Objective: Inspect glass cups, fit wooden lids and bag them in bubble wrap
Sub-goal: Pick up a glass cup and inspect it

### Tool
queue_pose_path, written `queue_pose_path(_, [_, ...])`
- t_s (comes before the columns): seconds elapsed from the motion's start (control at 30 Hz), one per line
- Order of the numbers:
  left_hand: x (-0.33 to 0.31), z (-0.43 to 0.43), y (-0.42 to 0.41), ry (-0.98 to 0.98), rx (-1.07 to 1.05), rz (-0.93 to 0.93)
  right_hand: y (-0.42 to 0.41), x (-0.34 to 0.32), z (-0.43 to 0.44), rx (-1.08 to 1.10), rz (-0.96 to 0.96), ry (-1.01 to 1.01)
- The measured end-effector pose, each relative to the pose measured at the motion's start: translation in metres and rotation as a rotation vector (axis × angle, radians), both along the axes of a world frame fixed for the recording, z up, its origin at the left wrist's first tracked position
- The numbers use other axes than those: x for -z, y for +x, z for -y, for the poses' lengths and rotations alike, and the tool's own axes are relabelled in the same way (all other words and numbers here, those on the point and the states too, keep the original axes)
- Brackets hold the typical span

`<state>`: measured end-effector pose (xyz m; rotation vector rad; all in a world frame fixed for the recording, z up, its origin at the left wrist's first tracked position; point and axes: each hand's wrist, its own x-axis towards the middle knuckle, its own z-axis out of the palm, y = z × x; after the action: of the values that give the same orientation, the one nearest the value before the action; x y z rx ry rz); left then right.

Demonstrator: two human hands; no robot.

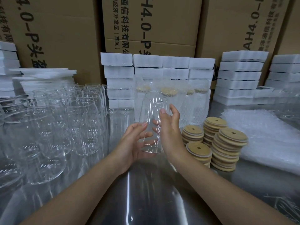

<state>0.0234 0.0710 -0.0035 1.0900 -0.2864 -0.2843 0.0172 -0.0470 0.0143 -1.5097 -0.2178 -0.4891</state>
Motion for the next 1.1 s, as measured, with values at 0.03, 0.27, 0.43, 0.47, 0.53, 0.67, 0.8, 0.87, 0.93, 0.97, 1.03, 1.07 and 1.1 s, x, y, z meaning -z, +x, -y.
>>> queue_pose_path(0.03, [0.000, -0.001, 0.000, -0.004, 0.022, -0.006, -0.001, -0.001, -0.001, 0.001, -0.009, 0.006])
queue_pose_path(0.27, [-0.001, -0.004, 0.002, -0.013, 0.105, -0.003, 0.000, -0.004, 0.001, -0.043, -0.034, 0.163])
queue_pose_path(0.43, [-0.003, 0.000, 0.001, -0.018, 0.101, 0.001, 0.001, -0.006, 0.003, -0.046, -0.015, 0.244])
queue_pose_path(0.47, [-0.003, 0.002, -0.001, -0.020, 0.090, 0.002, 0.001, -0.006, 0.004, -0.044, -0.015, 0.244])
queue_pose_path(0.53, [-0.004, 0.005, -0.004, -0.016, 0.054, 0.015, 0.001, -0.007, 0.004, -0.020, -0.006, 0.225])
queue_pose_path(0.67, [0.003, 0.010, -0.008, 0.051, -0.082, 0.150, 0.002, -0.007, 0.005, 0.080, 0.033, 0.187])
queue_pose_path(0.8, [0.007, 0.012, -0.009, 0.154, -0.123, 0.274, 0.004, -0.006, 0.009, 0.181, 0.090, 0.194])
queue_pose_path(0.87, [0.007, 0.011, -0.010, 0.226, -0.156, 0.329, 0.005, -0.006, 0.009, 0.201, 0.096, 0.205])
queue_pose_path(0.93, [0.008, 0.010, -0.009, 0.269, -0.174, 0.363, 0.005, -0.007, 0.008, 0.199, 0.083, 0.240])
queue_pose_path(0.97, [0.007, 0.010, -0.009, 0.286, -0.176, 0.366, 0.006, -0.007, 0.008, 0.188, 0.072, 0.275])
queue_pose_path(1.03, [0.006, 0.009, -0.009, 0.283, -0.159, 0.352, 0.007, -0.009, 0.009, 0.151, 0.049, 0.357])
queue_pose_path(1.07, [0.005, 0.008, -0.010, 0.273, -0.142, 0.344, 0.007, -0.009, 0.010, 0.136, 0.038, 0.387])
queue_pose_path(1.1, [0.004, 0.008, -0.009, 0.266, -0.125, 0.345, 0.008, -0.009, 0.011, 0.122, 0.032, 0.405])
